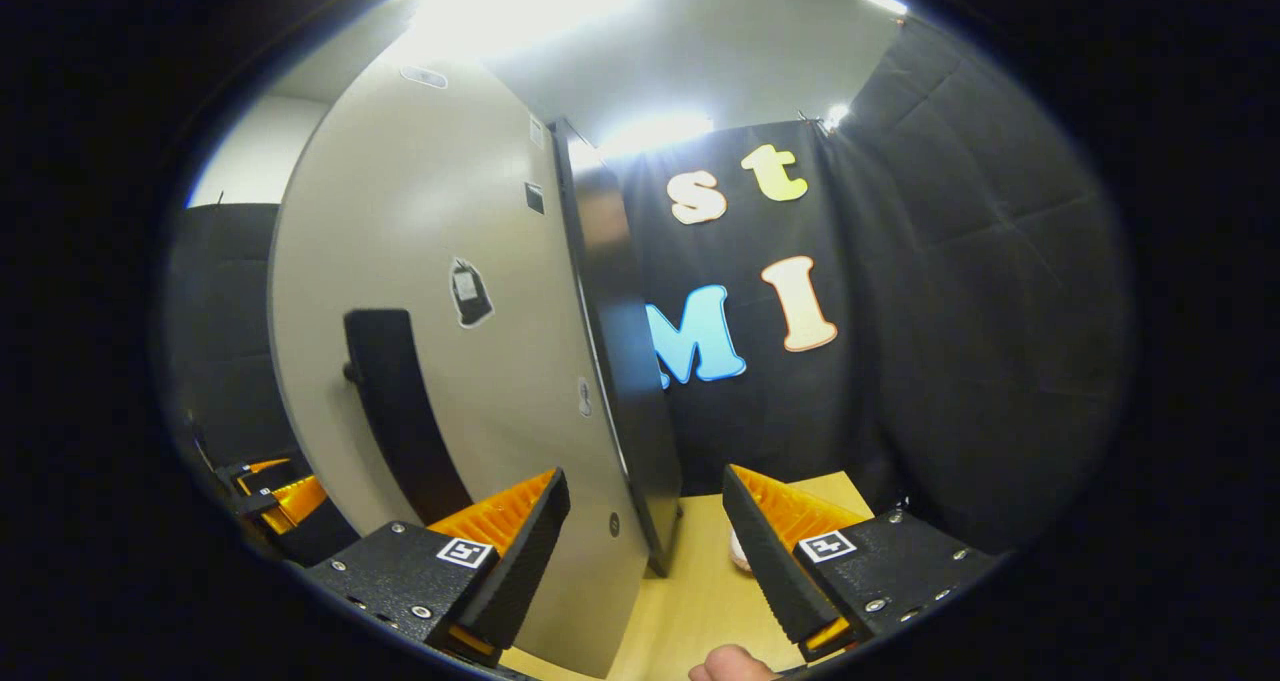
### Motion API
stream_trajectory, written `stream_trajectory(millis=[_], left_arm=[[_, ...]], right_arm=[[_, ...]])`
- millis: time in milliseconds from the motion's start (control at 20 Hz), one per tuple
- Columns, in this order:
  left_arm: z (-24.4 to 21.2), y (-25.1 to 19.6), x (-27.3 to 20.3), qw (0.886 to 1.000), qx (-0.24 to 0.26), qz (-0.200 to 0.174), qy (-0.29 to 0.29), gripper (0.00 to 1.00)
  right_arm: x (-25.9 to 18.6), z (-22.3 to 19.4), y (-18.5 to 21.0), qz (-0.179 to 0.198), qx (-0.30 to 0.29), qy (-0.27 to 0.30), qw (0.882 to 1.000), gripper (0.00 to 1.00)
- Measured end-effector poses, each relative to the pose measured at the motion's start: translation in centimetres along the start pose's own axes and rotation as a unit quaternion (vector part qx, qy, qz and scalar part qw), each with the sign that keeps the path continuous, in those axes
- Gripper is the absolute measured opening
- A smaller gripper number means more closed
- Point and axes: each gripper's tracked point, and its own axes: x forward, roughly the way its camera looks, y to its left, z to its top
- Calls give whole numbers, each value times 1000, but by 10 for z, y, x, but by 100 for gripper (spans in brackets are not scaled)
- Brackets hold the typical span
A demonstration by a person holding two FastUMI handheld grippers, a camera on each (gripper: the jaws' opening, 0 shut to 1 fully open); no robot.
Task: Open the cabinet door with the right hand, grasp the bottle in the cabinet with the left hand and place it on the coaster, then close the cabinet door with the right hand.
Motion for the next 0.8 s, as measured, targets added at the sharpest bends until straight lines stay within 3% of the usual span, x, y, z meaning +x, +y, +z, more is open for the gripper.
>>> stream_trajectory(millis=[50, 100, 200, 250, 400, 550, 650, 700, 750, 800], left_arm=[[1, 4, 6, 1000, -5, -8, -1, 93], [3, 10, 12, 1000, -7, -15, -4, 96], [-4, 22, 21, 1000, 1, -27, 5, 90], [-8, 25, 27, 999, -1, -35, 7, 93], [-8, 33, 40, 998, -14, -59, 0, 96], [-20, 43, 60, 997, -12, -82, 8, 96], [-27, 48, 71, 995, -16, -97, 11, 96], [-27, 50, 74, 994, -17, -108, 6, 96], [-29, 53, 78, 993, -15, -118, 0, 96], [-32, 54, 80, 992, -13, -129, -3, 96]], right_arm=[[0, 3, -2, -15, -11, -7, 1000, 91], [0, 4, -1, -23, -18, -14, 999, 93], [-1, 3, 2, -36, -23, -18, 999, 93], [-2, 4, 3, -42, -25, -22, 999, 92], [-4, 4, 9, -71, -30, -31, 997, 77], [1, 4, 25, -92, -46, -45, 994, 78], [-3, 5, 45, -104, -67, -55, 991, 72], [-3, 8, 54, -115, -77, -63, 988, 63], [-4, 9, 58, -125, -82, -70, 986, 70], [-6, 8, 63, -138, -83, -79, 984, 70]])
